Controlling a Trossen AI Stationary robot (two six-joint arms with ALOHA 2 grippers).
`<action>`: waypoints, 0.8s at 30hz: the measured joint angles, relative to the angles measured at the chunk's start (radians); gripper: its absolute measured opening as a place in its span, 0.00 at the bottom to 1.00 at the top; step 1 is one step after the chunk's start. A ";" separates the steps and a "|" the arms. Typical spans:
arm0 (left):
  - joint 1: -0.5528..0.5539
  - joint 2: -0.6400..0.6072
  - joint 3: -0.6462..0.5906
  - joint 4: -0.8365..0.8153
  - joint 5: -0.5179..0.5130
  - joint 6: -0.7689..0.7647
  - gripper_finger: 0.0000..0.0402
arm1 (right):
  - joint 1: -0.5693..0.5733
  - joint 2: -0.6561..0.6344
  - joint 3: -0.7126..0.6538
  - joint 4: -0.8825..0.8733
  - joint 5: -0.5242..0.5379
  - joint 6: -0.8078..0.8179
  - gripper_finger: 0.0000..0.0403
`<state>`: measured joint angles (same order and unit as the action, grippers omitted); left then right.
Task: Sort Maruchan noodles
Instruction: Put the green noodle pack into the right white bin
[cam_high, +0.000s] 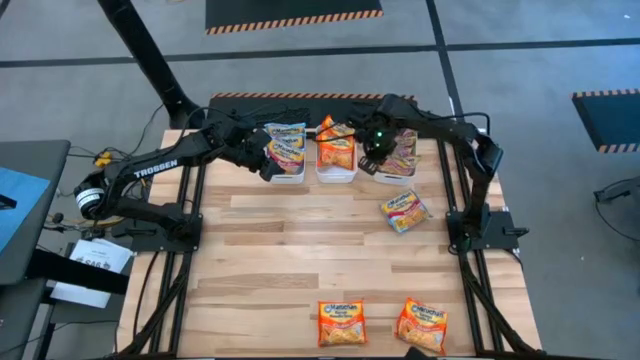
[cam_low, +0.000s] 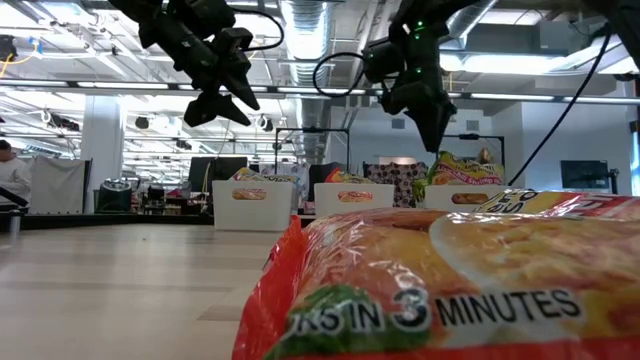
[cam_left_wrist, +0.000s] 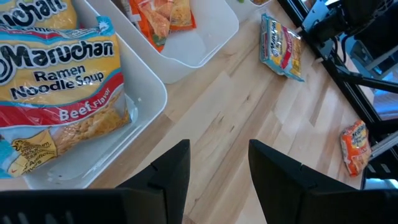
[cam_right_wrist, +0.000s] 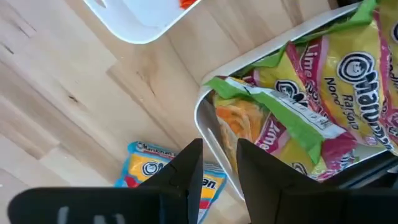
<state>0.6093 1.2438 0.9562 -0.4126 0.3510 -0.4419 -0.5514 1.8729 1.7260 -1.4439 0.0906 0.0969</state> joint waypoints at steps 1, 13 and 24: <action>0.000 0.000 0.000 0.000 0.000 0.000 0.37 | -0.001 -0.002 -0.006 0.009 0.000 0.001 0.30; 0.000 0.000 0.000 0.001 -0.025 -0.004 0.37 | -0.034 -0.002 -0.113 0.102 -0.010 0.003 0.30; 0.000 0.000 0.000 0.002 -0.026 -0.013 0.37 | -0.039 -0.003 -0.211 0.168 0.019 0.023 0.30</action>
<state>0.6090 1.2438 0.9562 -0.4107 0.3248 -0.4549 -0.5900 1.8701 1.5145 -1.2757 0.1100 0.1195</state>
